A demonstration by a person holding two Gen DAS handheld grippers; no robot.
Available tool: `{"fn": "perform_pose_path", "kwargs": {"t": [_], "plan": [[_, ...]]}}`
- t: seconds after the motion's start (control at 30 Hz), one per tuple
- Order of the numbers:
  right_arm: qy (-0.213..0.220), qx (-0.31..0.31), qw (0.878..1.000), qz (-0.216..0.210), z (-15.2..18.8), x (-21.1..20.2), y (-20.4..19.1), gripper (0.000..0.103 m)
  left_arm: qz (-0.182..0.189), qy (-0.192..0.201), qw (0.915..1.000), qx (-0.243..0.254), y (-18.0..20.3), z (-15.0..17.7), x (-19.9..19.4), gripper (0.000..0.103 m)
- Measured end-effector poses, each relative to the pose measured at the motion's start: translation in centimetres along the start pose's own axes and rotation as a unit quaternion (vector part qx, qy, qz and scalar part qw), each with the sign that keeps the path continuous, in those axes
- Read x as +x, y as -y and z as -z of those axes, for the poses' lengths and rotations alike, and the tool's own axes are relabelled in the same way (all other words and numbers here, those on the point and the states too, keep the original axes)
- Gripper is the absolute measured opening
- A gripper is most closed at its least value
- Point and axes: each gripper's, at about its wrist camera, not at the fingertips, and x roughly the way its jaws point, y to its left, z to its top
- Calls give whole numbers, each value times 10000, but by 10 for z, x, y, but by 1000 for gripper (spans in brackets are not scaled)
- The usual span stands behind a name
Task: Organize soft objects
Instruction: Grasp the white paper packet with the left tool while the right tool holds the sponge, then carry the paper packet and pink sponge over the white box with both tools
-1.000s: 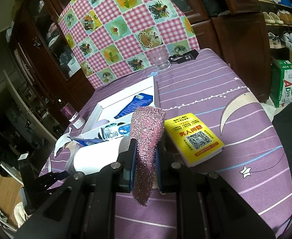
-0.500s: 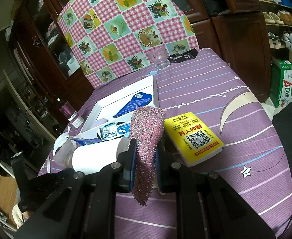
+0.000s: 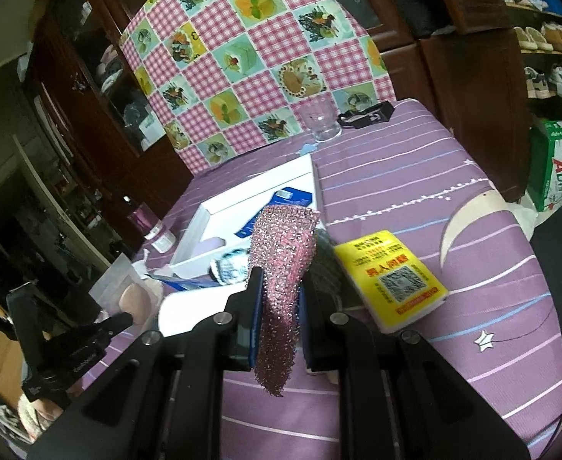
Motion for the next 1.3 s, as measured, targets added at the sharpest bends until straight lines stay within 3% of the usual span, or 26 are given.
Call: {"fn": "perform_pose_path", "kwargs": {"t": [0.23,0.43,0.63,0.8,1.03,1.3], "plan": [[10,-141,9999,92,-33,-3,-32,18,118,140,9998,-21,5,-35,-11,4],[5,1,10000,43,-78,20,-53,18,317,476,9984,-23,12,-74,-14,4],[-296,551,9977,-271,-103,73,-53,18,558,389,9970,-361,9,-97,31,4],[-381,1013,9935,-345,-115,113,-44,18,271,214,9979,-545,7,-114,74,4],[-572,1271,9882,-640,-135,153,-33,18,395,46,9957,-835,-8,-117,114,4],[-927,1547,9806,-773,-116,198,-5,18,603,-208,9922,-1071,-20,-111,146,4]]}}
